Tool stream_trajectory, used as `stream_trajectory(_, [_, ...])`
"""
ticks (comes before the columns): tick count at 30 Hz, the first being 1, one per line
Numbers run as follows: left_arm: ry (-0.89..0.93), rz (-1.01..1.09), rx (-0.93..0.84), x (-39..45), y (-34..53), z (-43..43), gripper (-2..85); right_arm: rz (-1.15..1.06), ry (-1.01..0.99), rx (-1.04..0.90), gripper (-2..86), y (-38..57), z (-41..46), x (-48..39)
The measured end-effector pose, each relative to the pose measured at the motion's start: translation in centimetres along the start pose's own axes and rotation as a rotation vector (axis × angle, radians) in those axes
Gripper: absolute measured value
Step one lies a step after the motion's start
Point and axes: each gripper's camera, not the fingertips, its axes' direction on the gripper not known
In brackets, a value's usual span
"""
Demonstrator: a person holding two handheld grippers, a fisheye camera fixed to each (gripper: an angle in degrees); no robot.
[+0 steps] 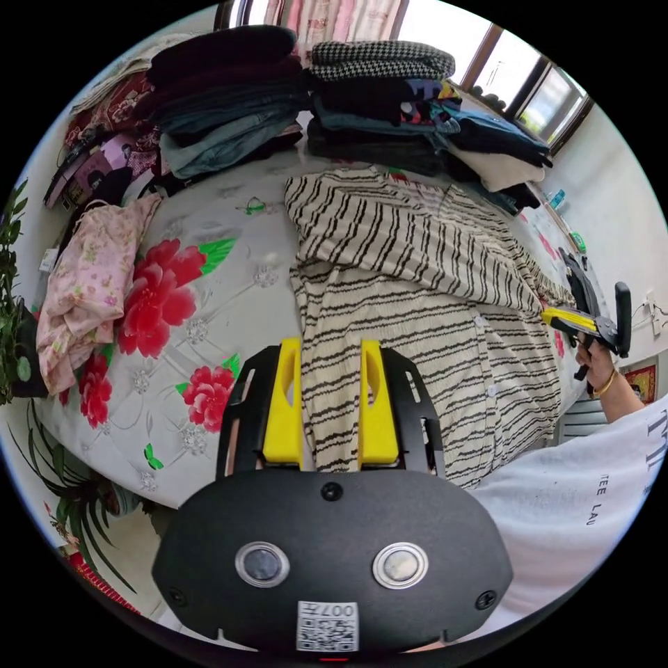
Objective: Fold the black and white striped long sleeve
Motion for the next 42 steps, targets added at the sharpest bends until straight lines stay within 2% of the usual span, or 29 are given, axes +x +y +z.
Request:
stream_trajectory(4, [0.0, 0.05, 0.019, -0.3, -4.4, 1.2, 11.9, -0.003, 0.001, 0.049, 0.5, 1.1, -1.4, 0.0])
stream_trajectory(8, [-0.006, 0.04, -0.047, -1.2, -7.9, 4.8, 11.7, 0.043, -0.025, -0.065, 1.8, 1.3, 0.5, 0.5])
stream_trajectory(10, [-0.017, 0.022, -0.071, -1.9, -9.1, 6.0, 11.6, 0.056, -0.009, 0.035, 2.5, 0.2, -1.1, 1.2])
stream_trajectory(14, [-0.05, 0.029, -0.102, -2.5, -9.1, 7.1, 11.4, 0.063, 0.007, 0.14, 3.2, -3.2, -1.9, 2.7])
stream_trajectory(18, [-0.099, 0.062, -0.077, -3.0, -8.4, 6.9, 10.4, 0.096, 0.04, -0.025, 3.9, -5.9, 3.8, 4.8])
stream_trajectory(20, [-0.096, 0.039, -0.092, -3.6, -8.4, 6.7, 10.8, 0.126, 0.104, 0.046, 4.3, -5.5, 3.5, 5.5])
stream_trajectory(23, [-0.089, -0.002, -0.093, -4.6, -7.8, 5.8, 11.2, 0.245, 0.073, 0.093, 5.2, -4.3, 0.8, 7.9])
stream_trajectory(24, [-0.084, -0.02, -0.081, -4.9, -7.2, 5.2, 11.2, 0.283, 0.089, 0.167, 5.4, -2.7, -1.1, 8.8])
stream_trajectory(26, [-0.066, -0.063, -0.053, -5.6, -6.0, 4.0, 11.1, 0.401, 0.177, 0.24, 5.8, 0.5, -4.2, 10.8])
stream_trajectory(30, [-0.002, -0.186, -0.009, -7.2, -1.8, 1.7, 10.1, 0.834, 0.405, 0.301, 6.9, 11.0, -10.2, 16.6])
stream_trajectory(33, [0.006, -0.21, -0.034, -7.4, 0.7, 1.1, 9.4, 1.012, 0.329, 0.252, 7.1, 16.6, -10.3, 19.3])
stream_trajectory(35, [0.024, -0.209, -0.058, -7.4, 1.6, 1.2, 9.4, 1.033, 0.253, 0.18, 6.1, 17.8, -8.5, 19.9])
stream_trajectory(37, [0.046, -0.213, -0.067, -7.6, 2.1, 1.0, 9.3, 0.964, 0.387, 0.123, 2.4, 17.2, -7.6, 18.6])
stream_trajectory(39, [0.062, -0.211, -0.053, -7.7, 2.2, 0.6, 9.1, 0.968, 0.389, 0.057, 1.0, 16.3, -7.5, 19.1])
stream_trajectory(41, [0.073, -0.2, -0.036, -7.8, 2.1, 0.0, 8.9, 0.94, 0.386, 0.153, 0.4, 15.0, -9.9, 19.0])
stream_trajectory(42, [0.076, -0.186, -0.021, -7.8, 2.1, -0.6, 8.8, 0.904, 0.424, 0.26, 0.2, 13.9, -12.5, 18.4])
